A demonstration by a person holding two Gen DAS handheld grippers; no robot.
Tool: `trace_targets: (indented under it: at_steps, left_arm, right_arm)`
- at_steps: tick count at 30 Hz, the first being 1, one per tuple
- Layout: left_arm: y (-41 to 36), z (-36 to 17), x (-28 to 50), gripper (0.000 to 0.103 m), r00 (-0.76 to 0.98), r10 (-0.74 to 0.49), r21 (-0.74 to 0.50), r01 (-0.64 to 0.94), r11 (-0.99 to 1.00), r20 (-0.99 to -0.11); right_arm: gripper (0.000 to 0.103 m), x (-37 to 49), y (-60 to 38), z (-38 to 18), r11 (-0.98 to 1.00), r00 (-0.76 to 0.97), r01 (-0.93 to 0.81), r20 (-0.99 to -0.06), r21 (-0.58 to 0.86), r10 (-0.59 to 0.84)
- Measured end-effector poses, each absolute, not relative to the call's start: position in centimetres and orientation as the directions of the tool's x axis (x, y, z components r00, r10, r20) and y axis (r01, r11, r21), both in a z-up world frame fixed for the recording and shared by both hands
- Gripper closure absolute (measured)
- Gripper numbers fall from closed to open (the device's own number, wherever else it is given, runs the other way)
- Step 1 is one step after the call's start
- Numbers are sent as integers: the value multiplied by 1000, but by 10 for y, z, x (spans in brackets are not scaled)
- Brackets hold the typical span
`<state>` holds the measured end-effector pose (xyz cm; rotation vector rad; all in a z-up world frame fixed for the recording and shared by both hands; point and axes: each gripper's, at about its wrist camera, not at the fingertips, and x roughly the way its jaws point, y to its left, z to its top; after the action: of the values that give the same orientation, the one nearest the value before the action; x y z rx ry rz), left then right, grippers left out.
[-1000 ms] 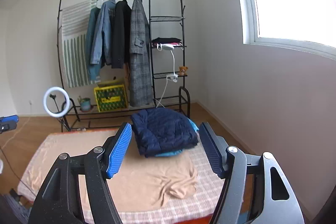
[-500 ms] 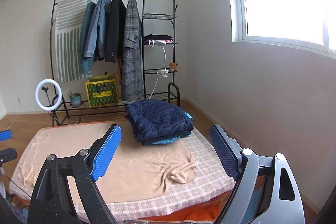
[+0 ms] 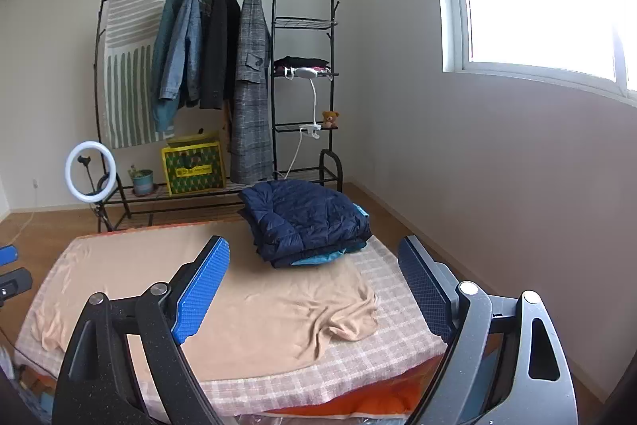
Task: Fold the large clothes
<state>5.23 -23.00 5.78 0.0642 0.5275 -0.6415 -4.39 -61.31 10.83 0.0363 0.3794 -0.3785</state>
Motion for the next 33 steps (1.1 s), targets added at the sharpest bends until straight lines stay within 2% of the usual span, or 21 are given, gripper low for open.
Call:
trace_targets:
  at_steps: [6, 33]
  left_arm:
    - [-238, 53, 42, 0, 709, -530, -14, 593, 805, -466]
    - [-245, 52, 39, 0, 713, -530, -16, 590, 807, -460]
  right_arm:
    - [16, -45, -617, 106, 932, 859, 363, -381, -19, -342]
    - [16, -38, -624, 97, 934, 847, 358, -414, -19, -333]
